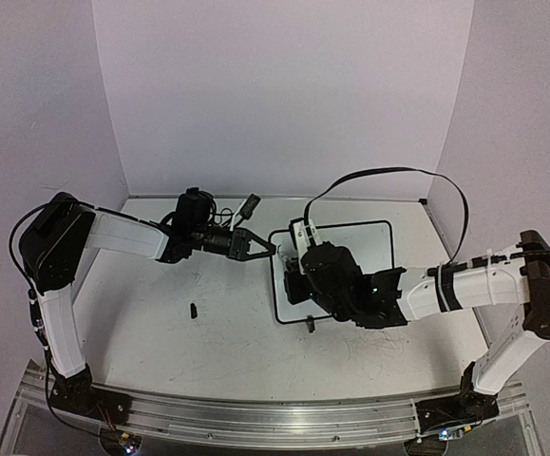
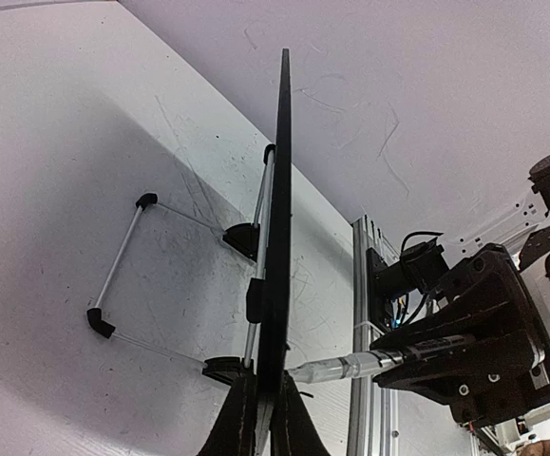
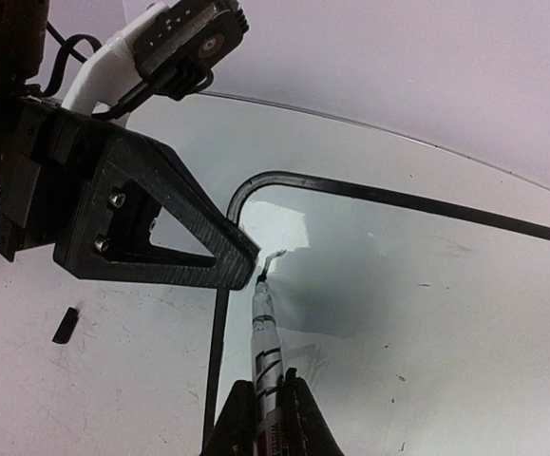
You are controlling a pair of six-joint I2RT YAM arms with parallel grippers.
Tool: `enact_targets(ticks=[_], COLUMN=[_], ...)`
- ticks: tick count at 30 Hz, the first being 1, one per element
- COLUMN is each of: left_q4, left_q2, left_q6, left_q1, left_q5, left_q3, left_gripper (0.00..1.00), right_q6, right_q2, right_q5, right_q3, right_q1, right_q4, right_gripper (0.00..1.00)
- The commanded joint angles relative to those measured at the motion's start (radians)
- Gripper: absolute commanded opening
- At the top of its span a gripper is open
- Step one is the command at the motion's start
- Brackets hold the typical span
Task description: Write a sentence on the whiteboard
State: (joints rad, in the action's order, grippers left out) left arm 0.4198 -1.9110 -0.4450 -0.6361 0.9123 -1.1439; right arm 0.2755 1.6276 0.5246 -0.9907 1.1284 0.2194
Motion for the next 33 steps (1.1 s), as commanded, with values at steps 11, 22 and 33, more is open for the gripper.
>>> enact_targets(ticks=[11,22,33], left_q4=[0.023,0.024,0.023], left_q2=[0.016,0.014,0.012], left_q6=[-0.020,-0.020,-0.020], left_q1=[-0.008,-0.008,-0.008], left_q5=[0.021,0.022,0.022], left_q3=[-0.001,-0.001,-0.001], left_gripper=[0.00,0.00,0.00], right_q6=[0.070,0.069,0.012], right_q2=[-0.028,-0.062,-0.101], right_q5=[-0.007,-0.001,-0.029], right_q3=[0.041,0.026,0.004], right_q1=[0.031,0.036,-0.022], right_q4=[-0.042,-0.037,0.024], right_gripper=[0.00,0.00,0.00])
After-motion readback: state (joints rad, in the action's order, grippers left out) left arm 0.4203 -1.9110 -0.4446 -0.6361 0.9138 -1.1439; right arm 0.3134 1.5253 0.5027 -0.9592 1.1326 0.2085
